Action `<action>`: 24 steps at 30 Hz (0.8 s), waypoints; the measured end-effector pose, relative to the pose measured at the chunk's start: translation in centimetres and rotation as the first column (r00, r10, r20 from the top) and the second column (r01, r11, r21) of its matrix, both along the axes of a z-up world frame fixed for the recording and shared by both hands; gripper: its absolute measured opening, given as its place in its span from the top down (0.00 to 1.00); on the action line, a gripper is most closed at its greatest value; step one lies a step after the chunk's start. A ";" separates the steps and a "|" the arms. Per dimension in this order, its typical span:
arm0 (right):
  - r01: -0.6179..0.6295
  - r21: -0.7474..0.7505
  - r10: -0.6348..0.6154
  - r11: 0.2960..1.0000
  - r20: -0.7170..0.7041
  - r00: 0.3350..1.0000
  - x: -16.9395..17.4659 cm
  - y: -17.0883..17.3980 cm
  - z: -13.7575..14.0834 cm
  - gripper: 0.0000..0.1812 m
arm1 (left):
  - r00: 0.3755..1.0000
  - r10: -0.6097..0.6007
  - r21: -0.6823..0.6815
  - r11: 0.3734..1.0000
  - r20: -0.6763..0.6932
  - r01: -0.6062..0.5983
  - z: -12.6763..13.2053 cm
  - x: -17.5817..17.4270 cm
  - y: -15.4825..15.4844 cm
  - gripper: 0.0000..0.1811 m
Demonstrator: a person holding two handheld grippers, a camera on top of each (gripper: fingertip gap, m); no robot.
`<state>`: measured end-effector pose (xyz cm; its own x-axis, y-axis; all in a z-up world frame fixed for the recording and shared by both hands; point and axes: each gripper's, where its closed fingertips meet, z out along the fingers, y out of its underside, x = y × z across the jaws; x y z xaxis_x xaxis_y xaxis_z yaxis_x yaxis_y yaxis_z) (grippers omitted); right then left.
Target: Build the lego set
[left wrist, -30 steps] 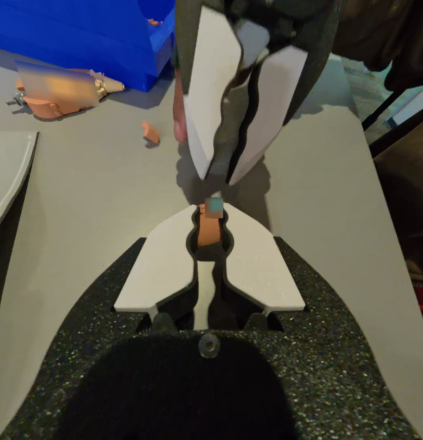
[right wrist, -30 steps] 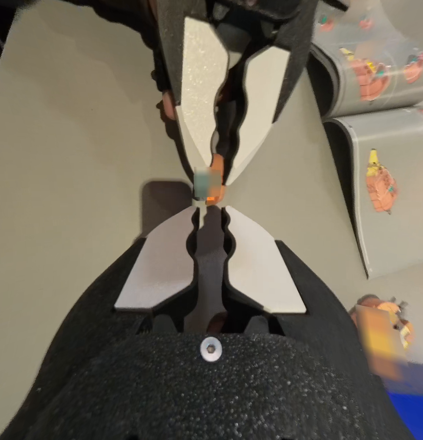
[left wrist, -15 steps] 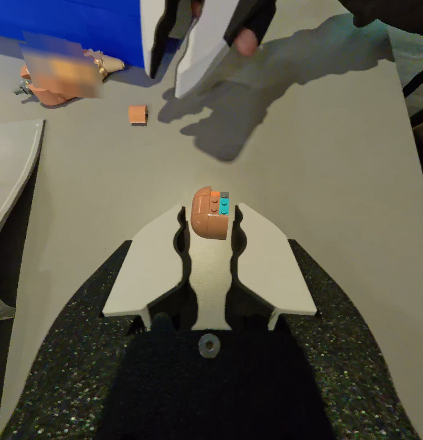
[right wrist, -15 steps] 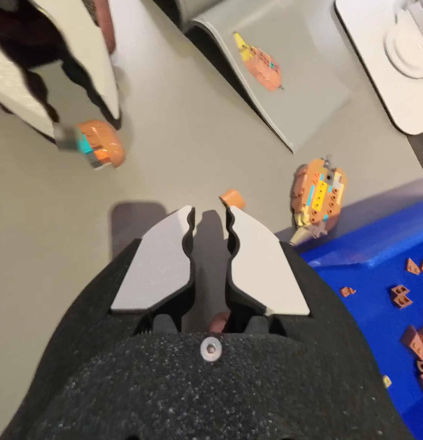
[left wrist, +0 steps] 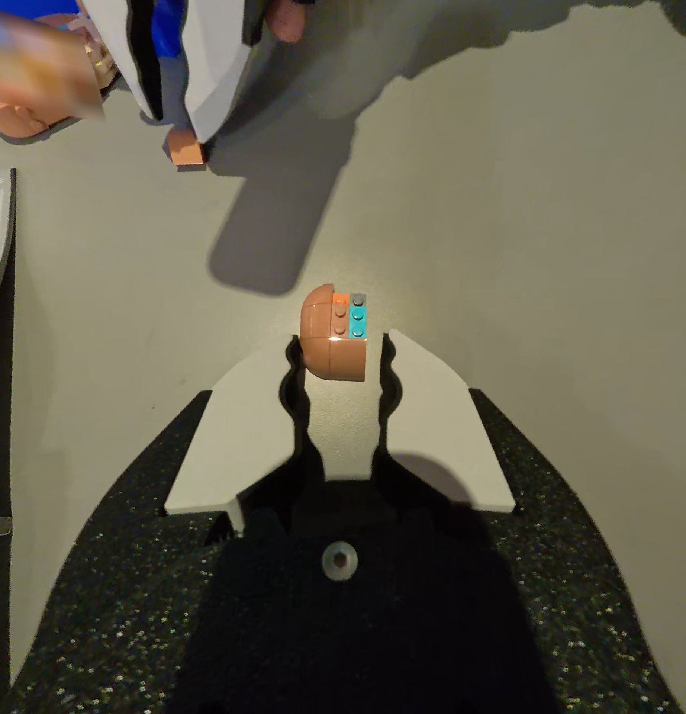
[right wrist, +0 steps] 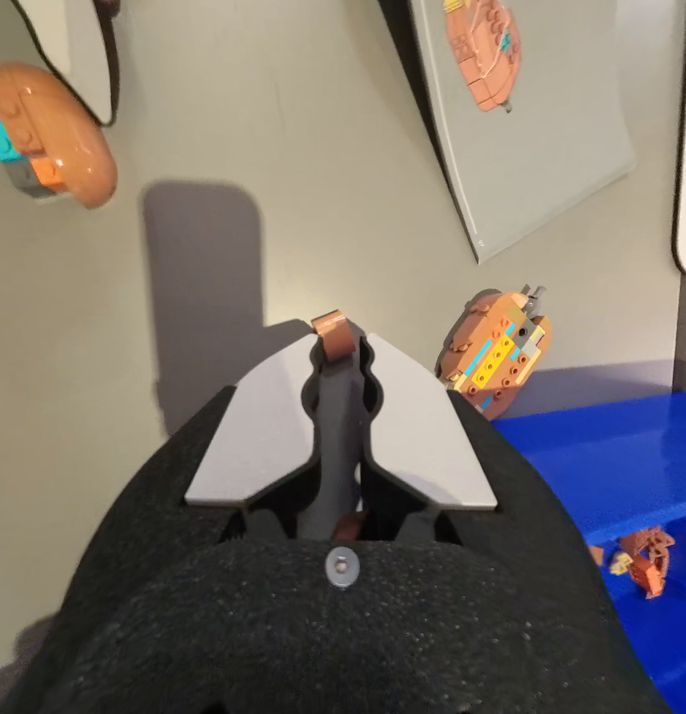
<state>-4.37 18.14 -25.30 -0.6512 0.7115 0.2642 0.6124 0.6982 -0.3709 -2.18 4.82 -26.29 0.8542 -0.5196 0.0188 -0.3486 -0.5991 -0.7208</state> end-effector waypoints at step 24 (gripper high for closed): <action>-0.209 0.153 0.151 0.966 0.320 0.935 -0.3 0.4 -0.7 0.87 | 1.000 -0.027 0.003 1.000 -0.003 0.027 0.0 0.2 -0.3 0.77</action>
